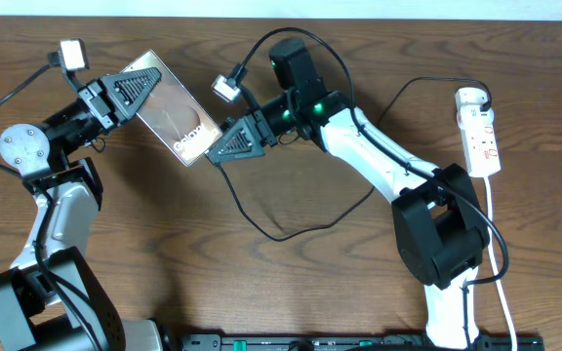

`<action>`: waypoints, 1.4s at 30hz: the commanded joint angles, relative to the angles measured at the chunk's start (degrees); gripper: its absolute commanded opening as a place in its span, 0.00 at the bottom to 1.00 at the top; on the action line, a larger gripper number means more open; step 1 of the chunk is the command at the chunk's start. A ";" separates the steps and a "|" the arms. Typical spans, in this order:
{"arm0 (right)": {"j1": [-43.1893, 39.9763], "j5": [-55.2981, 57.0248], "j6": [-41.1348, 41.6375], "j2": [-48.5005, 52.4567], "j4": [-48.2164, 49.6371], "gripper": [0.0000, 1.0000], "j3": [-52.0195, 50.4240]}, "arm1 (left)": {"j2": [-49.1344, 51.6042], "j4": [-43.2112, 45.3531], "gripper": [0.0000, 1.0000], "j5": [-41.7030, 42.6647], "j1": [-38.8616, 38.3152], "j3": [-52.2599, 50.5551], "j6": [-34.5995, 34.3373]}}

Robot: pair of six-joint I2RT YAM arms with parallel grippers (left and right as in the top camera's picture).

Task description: Plug charger to phone and switch on socket

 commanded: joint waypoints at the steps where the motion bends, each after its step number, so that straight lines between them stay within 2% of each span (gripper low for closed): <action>1: -0.52 -0.79 -0.20 -2.12 0.07 0.99 0.87 | -0.44 0.87 0.07 -0.22 0.70 0.94 -0.46; 13: -4.66 -0.26 -0.87 -2.12 3.08 0.99 0.87 | -0.44 0.35 0.07 -0.15 8.04 0.94 -0.52; 19: -9.22 8.26 -1.64 -2.12 1.73 0.99 0.76 | -0.44 -1.75 0.07 -0.13 10.88 0.94 -2.80; 22: -11.06 18.12 -5.44 -2.12 -5.40 0.99 0.79 | -0.44 -1.75 0.07 0.50 10.88 0.94 -3.32; 27: -13.16 40.00 -17.18 -2.14 -29.22 0.99 3.89 | -0.44 -1.75 0.07 2.29 10.88 0.94 -2.38; 31: -13.75 51.71 -20.65 -3.34 -40.24 0.99 10.19 | -0.44 -2.78 0.07 5.25 10.84 0.85 1.18; 34: -13.35 62.03 -20.65 -5.16 -45.35 0.99 15.76 | -0.44 -8.26 0.07 6.12 10.84 0.11 4.96; 38: -12.28 71.97 -20.59 -8.07 -48.92 0.99 21.46 | -0.44 -21.51 0.07 5.05 10.84 -3.28 16.44; 42: -11.13 77.37 -20.17 -11.58 -49.46 0.99 23.19 | -0.44 -39.95 0.07 -0.79 10.84 -7.69 30.82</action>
